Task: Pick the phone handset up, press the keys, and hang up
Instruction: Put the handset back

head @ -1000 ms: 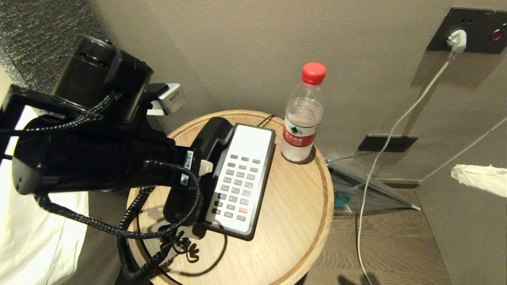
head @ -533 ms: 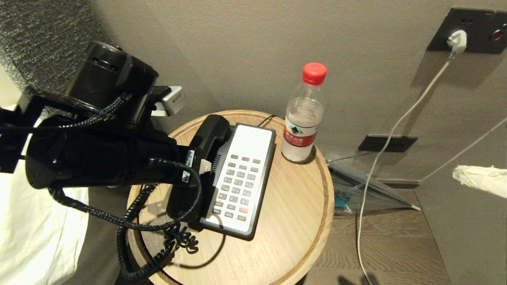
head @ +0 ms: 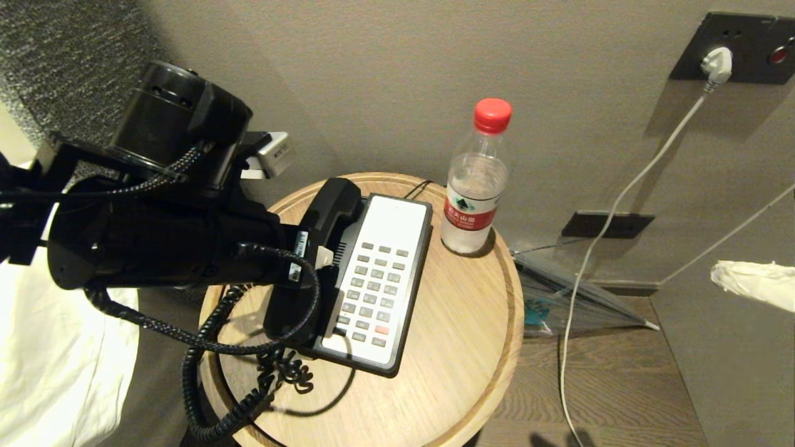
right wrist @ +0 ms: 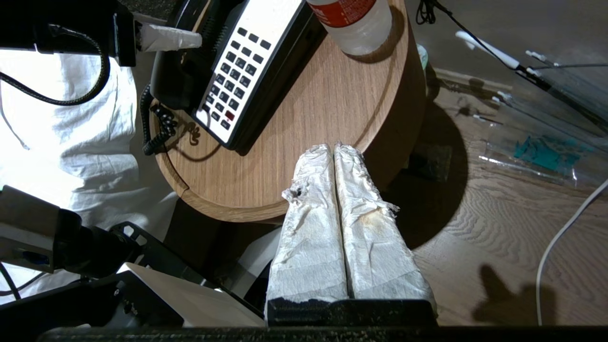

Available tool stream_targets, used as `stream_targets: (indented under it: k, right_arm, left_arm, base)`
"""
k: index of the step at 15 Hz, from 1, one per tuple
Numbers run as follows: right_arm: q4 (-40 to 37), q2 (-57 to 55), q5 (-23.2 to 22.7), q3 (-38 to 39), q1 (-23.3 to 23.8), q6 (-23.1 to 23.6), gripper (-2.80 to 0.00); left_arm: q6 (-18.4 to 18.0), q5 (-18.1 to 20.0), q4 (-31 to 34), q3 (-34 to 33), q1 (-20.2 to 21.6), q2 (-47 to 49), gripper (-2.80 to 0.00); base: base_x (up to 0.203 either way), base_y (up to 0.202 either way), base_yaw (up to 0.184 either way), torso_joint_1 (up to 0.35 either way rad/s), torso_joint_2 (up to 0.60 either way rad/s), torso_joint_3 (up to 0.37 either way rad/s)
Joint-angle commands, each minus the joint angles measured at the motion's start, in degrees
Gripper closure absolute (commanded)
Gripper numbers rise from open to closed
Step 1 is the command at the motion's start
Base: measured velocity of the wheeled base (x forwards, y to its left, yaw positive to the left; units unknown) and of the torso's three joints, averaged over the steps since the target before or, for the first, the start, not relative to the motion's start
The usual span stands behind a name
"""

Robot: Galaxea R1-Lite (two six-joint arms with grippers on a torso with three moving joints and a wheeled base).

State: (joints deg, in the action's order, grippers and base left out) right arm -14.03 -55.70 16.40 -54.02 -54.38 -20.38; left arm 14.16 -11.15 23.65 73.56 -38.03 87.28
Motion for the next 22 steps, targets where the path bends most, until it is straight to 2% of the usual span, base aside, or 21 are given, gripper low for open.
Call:
stream_targets:
  k: [1,12,22]
  right_arm:
    - [-0.1,0.1,0.1,0.0,0.0,-0.1,0.00]
    - [-0.1,0.5,0.0,0.6,0.0,-0.2,0.00]
    - [0.1,1.4,-0.2,2.2,0.0,-0.2,0.00]
  left_arm:
    - [0.1,-0.1,0.1,-0.1,0.0,-0.1,0.00]
    - [-0.7,0.0,0.2,-3.6,-0.3,-1.0,0.00]
    - [-0.5,0.1,-1.4,-2.3,0.0,0.7,0.00]
  base:
    - [0.000,0.000,0.000,0.000,0.00,0.000]
    - [0.000,0.000,0.000,0.000,0.00,0.000]
    - [0.000,0.000,0.000,0.000,0.00,0.000]
